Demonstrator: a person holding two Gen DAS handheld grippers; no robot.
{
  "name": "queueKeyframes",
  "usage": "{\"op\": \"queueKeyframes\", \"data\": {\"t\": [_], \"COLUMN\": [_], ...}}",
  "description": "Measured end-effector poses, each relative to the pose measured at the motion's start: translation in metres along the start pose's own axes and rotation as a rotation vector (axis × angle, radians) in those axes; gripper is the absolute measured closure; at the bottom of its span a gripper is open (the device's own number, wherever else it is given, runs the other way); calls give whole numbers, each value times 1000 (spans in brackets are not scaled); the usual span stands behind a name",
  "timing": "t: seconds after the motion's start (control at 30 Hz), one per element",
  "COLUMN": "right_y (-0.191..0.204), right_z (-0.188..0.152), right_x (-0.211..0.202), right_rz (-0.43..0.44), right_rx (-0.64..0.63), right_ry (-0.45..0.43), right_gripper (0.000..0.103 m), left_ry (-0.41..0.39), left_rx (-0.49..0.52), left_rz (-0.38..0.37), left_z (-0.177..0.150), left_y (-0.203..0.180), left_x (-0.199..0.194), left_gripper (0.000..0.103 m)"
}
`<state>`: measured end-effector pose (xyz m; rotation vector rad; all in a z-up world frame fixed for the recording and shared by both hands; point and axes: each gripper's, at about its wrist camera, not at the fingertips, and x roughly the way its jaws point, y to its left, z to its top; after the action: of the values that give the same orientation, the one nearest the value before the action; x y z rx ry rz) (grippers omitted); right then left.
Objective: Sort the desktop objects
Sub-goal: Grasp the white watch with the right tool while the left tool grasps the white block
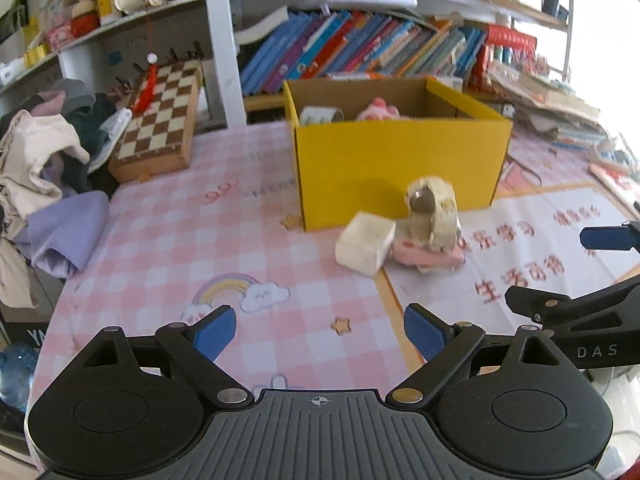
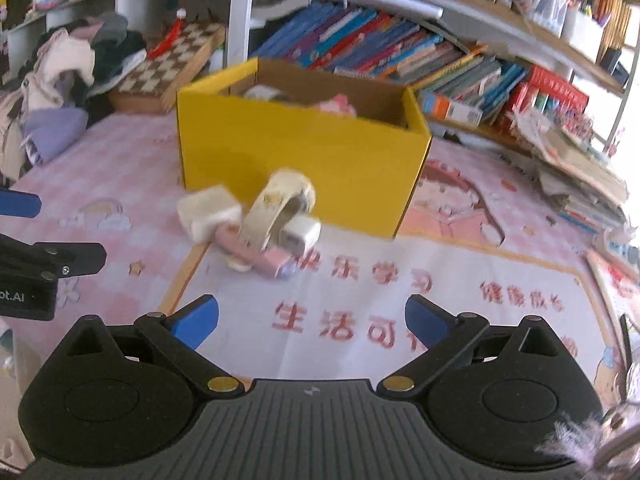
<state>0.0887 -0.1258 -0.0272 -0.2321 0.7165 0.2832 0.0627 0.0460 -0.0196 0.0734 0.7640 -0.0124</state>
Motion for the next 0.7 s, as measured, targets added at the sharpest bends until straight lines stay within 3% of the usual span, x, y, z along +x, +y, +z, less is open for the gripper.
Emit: {"op": "queueKeyframes", "data": {"t": [0.23, 0.7], "right_y": [0, -5], "right_z": [-3, 11], "right_x": [11, 24], "right_rz": [26, 67], "right_rx": [-11, -29], "right_ry": [71, 68], "right_gripper": [0, 1], "left_ry": [74, 86], "left_rx": [19, 4], "left_rz": [-11, 4], "left_z": [-6, 3], "left_y": [-9, -8], "left_x": [12, 24], "left_gripper": [10, 7]}}
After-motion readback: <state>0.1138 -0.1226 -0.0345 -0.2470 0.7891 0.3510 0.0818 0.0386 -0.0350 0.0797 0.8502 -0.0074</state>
